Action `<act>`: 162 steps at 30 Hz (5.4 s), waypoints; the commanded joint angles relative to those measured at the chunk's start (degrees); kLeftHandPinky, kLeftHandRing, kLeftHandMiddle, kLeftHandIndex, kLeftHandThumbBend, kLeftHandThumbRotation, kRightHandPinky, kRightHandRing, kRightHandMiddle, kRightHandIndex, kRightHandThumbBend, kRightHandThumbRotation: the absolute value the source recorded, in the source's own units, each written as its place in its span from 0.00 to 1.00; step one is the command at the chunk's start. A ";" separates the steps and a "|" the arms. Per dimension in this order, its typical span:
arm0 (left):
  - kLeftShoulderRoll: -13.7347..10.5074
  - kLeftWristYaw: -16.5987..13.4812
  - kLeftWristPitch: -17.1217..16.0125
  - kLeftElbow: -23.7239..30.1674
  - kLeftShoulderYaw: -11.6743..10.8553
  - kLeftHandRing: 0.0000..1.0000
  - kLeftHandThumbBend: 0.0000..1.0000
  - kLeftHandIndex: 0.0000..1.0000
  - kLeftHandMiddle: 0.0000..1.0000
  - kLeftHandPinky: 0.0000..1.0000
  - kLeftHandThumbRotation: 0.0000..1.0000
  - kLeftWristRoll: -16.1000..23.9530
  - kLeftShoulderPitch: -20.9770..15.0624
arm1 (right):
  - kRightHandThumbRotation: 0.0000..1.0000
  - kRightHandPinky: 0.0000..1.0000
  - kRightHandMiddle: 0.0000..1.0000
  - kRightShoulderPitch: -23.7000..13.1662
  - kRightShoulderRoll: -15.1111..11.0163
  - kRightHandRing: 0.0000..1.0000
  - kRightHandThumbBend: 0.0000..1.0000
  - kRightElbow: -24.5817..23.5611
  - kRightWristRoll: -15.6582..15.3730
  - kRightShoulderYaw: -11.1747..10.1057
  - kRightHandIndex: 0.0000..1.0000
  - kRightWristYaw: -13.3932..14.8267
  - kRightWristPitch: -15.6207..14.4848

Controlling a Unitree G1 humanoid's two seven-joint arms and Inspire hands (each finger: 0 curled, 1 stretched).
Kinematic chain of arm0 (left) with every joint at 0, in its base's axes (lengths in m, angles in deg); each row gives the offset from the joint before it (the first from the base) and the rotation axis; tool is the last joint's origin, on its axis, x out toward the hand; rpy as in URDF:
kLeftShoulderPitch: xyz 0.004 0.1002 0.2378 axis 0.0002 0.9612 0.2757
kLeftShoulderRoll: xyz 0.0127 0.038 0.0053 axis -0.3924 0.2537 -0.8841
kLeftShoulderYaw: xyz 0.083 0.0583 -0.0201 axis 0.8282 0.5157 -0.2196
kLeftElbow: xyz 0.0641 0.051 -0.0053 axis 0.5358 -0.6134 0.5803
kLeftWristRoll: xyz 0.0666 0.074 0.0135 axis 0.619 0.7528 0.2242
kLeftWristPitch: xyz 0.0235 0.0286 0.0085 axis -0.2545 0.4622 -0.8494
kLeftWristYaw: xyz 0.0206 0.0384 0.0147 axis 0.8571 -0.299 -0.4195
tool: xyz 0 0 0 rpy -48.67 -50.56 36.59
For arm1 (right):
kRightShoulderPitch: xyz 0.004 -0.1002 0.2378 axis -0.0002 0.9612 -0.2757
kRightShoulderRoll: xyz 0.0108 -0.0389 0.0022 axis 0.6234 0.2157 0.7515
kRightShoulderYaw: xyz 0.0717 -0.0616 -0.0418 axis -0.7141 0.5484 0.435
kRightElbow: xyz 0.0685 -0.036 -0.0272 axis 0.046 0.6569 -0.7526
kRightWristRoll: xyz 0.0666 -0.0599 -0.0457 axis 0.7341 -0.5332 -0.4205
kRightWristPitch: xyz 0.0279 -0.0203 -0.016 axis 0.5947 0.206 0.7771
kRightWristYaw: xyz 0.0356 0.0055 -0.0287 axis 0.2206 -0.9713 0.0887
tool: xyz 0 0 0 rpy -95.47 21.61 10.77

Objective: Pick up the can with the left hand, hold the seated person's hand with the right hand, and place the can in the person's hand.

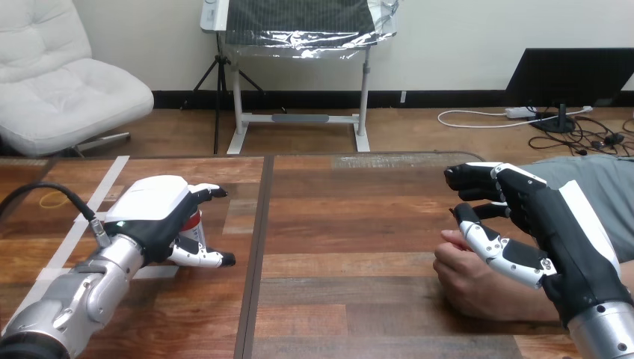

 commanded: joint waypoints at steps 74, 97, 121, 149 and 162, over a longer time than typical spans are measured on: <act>-6.04 8.33 -0.39 31.15 -7.79 0.81 0.75 0.84 0.84 0.80 0.47 -1.54 12.01 | 0.00 0.68 0.75 -5.00 -1.13 0.74 0.30 -1.08 0.53 -0.38 0.72 -0.63 -0.27; -6.18 9.70 -0.76 35.27 -10.26 0.81 0.74 0.84 0.84 0.79 0.45 -1.53 14.49 | 0.00 0.68 0.75 -5.25 -1.15 0.74 0.30 -0.01 0.43 -0.32 0.72 -0.98 0.87; -5.20 4.20 -2.31 35.80 -14.14 0.85 0.74 0.87 0.88 0.81 0.40 -2.17 15.56 | 0.00 0.67 0.75 -4.96 -1.25 0.74 0.30 -0.04 -0.13 -0.20 0.72 -0.99 0.98; -4.92 -3.54 -0.13 34.83 -15.70 0.88 0.76 0.90 0.90 0.85 0.41 0.67 14.05 | 0.00 0.64 0.75 -4.88 -1.33 0.72 0.30 -0.05 0.04 -0.29 0.73 -1.42 0.83; -4.17 0.27 0.83 29.05 -14.25 0.86 0.77 0.87 0.89 0.84 0.38 -1.00 10.26 | 0.00 0.64 0.75 -4.94 -1.46 0.72 0.31 0.20 0.35 -0.33 0.73 -1.69 1.00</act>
